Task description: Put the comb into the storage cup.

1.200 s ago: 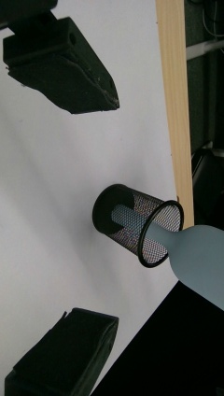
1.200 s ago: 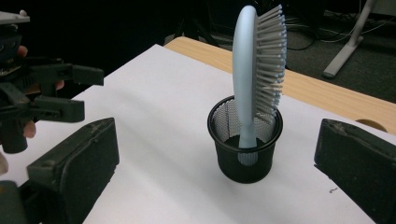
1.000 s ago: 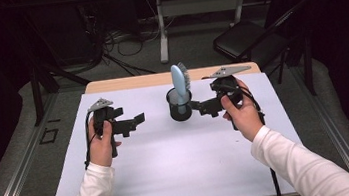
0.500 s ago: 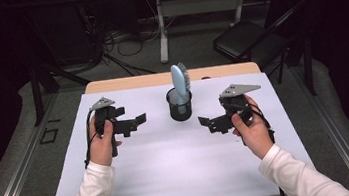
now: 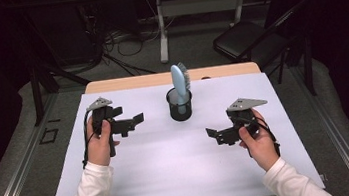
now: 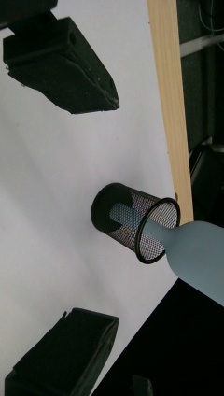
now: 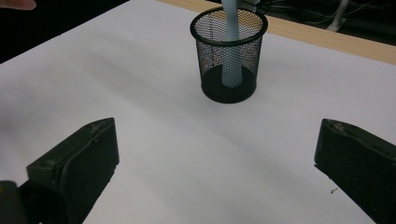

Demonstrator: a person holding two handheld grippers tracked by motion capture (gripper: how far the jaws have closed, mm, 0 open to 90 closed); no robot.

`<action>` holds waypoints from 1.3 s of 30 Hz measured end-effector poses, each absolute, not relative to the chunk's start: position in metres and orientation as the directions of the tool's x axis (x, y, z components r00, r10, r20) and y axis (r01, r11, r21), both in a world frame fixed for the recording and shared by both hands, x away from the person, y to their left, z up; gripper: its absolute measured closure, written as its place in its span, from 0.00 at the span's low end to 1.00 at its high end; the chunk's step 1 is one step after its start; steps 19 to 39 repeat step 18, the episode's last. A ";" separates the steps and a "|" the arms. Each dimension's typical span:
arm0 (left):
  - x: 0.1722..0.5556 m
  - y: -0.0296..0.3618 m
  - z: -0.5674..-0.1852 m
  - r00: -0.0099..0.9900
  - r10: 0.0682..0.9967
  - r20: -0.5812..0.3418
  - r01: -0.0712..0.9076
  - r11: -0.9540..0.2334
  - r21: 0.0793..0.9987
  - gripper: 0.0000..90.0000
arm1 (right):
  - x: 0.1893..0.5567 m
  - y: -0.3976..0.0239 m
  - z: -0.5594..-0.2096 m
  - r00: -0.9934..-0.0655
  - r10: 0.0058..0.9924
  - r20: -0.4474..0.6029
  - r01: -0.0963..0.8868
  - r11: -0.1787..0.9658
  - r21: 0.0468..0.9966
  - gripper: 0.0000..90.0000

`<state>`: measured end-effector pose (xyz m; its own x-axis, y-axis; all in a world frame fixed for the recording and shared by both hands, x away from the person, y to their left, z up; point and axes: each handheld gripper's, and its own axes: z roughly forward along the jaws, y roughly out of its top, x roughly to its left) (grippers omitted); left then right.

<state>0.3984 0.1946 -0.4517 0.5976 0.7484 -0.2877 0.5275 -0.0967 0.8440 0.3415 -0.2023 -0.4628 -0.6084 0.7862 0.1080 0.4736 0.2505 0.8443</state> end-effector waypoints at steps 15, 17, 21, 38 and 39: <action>0.400 0.202 -0.451 0.584 0.756 -0.295 0.528 -0.078 0.846 0.01 | 0.330 -0.211 -0.486 -0.599 0.789 0.136 0.503 0.238 0.831 0.00; 0.400 0.203 -0.451 0.581 0.758 -0.297 0.528 -0.073 0.846 0.01 | 0.329 -0.211 -0.488 -0.598 0.791 0.129 0.502 0.243 0.830 0.00; 0.400 0.203 -0.451 0.579 0.759 -0.299 0.529 -0.071 0.845 0.01 | 0.328 -0.212 -0.488 -0.593 0.794 0.131 0.505 0.240 0.829 0.00; 0.400 0.203 -0.451 0.579 0.759 -0.299 0.529 -0.071 0.845 0.01 | 0.328 -0.212 -0.488 -0.593 0.794 0.131 0.505 0.240 0.829 0.00; 0.400 0.203 -0.451 0.579 0.759 -0.299 0.529 -0.071 0.845 0.01 | 0.328 -0.212 -0.488 -0.593 0.794 0.131 0.505 0.240 0.829 0.00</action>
